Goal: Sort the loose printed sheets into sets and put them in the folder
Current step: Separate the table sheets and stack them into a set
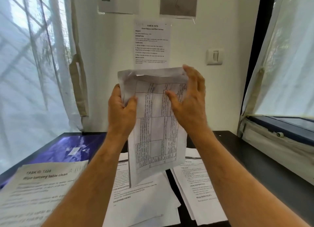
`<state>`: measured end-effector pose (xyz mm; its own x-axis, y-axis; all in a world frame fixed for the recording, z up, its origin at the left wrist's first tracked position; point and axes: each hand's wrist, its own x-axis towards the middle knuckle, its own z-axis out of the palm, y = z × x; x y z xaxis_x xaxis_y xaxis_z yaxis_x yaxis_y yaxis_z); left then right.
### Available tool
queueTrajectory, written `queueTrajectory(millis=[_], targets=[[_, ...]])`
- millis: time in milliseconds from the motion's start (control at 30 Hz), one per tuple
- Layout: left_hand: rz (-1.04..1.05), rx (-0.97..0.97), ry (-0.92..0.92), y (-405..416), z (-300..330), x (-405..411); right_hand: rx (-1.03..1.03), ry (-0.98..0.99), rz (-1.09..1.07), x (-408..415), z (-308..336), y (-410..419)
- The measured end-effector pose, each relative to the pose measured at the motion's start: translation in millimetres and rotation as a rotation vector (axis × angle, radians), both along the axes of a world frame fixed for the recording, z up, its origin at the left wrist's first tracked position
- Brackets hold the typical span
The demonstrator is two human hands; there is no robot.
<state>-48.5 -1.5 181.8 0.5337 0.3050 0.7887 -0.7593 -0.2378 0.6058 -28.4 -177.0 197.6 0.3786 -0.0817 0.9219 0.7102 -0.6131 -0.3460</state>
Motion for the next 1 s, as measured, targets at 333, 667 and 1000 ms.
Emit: queueTrajectory(millis=[333, 667, 1000], targets=[[-0.263, -0.341, 0.549, 24, -37, 14, 0.383, 0.823, 0.432, -2, -65, -40], [-0.102, -0.198, 0.315, 7, -33, -2, 0.435, 0.657, 0.528, -8, -78, -27], [-0.112, -0.067, 0.421, 23, -99, 3, 0.377, 0.831, 0.473, -7, -114, -17]])
